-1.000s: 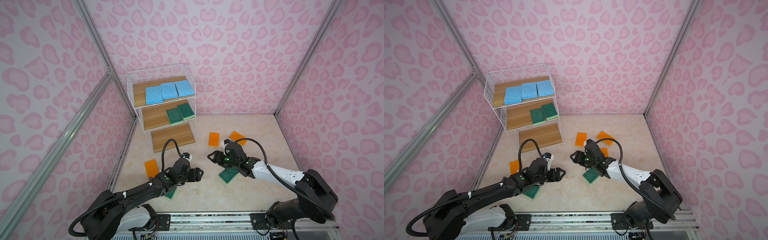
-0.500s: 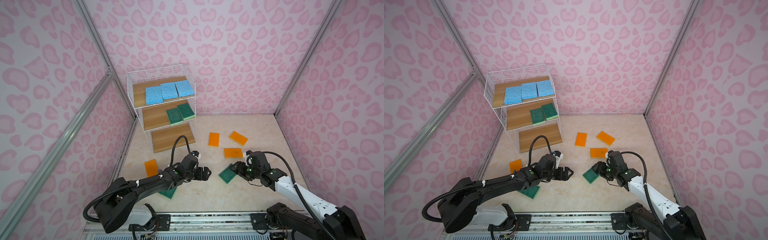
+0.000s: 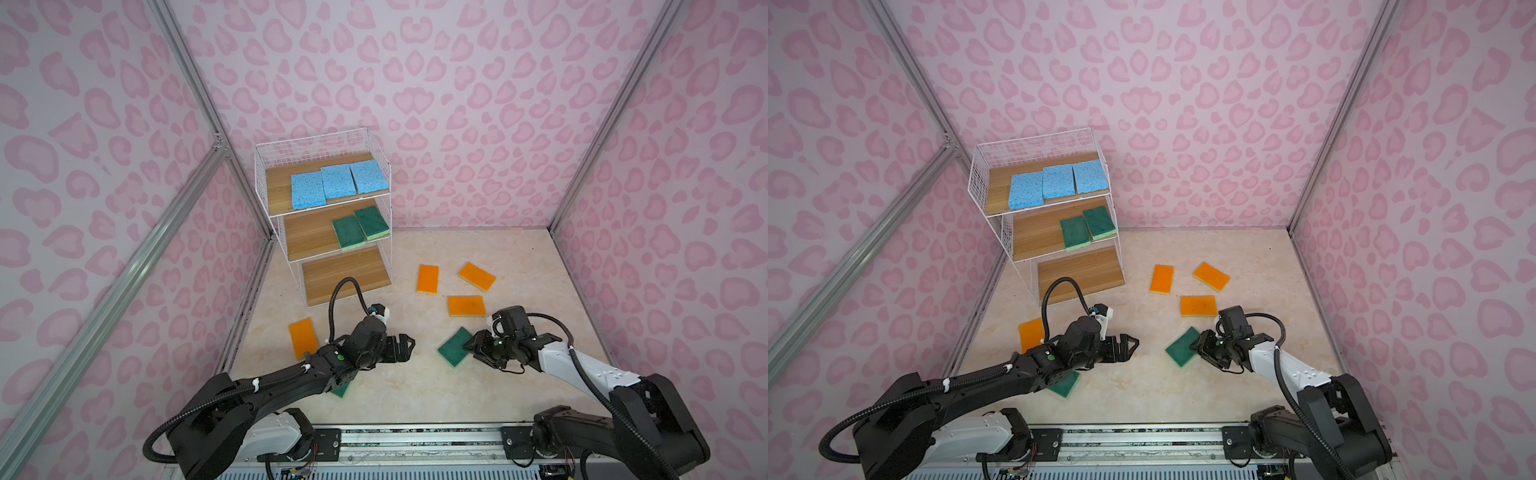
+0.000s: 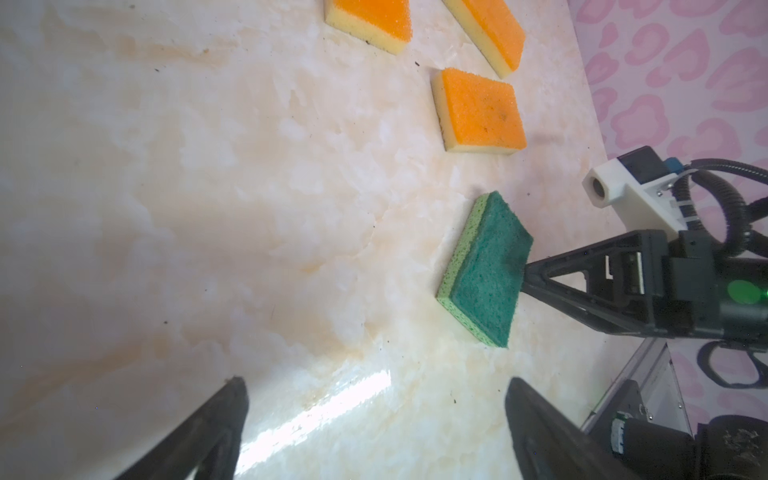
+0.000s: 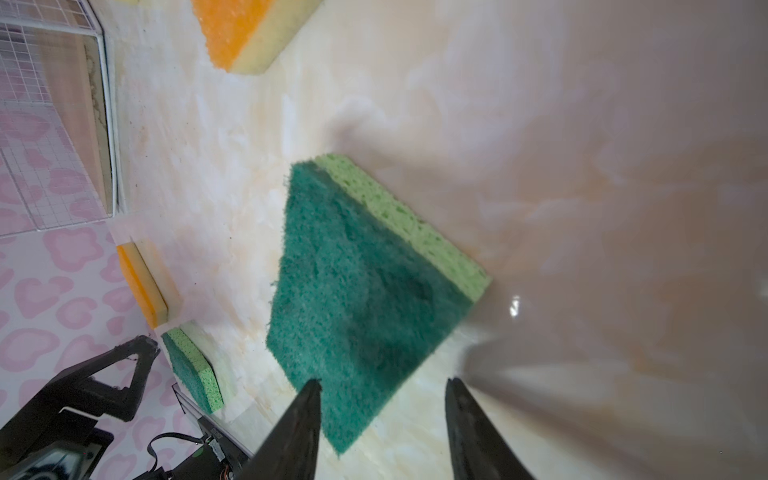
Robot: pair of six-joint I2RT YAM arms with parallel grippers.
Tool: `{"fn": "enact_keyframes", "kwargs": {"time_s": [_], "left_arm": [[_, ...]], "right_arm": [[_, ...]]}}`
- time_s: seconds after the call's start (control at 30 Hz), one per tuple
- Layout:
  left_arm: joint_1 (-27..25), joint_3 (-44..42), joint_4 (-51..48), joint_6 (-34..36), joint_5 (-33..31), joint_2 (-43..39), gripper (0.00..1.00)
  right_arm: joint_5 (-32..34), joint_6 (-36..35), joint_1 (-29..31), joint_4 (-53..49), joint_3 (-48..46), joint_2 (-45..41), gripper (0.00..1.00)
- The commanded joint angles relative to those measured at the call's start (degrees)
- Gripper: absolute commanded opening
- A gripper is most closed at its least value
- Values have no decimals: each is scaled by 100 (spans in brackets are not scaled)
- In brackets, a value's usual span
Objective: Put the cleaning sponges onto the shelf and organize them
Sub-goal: 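Grasp the green sponge on the table with the right gripper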
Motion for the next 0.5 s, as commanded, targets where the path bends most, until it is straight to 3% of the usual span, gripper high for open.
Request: {"fn": "enact_keyframes", "kwargs": {"time_s": [0.0,0.1,0.47], "left_arm": [[-4,-117,142,-145,-225,-150,97],[-4,-250,148,-242,-324,-283,97],[-4,-809,785,-648,-515,-1096,97]], "right_arm": [[42,-159,-10,192,75,158,49],[160,-208,-14,227,140,313,45],[186,-200,-7,577,243,702,6]]}}
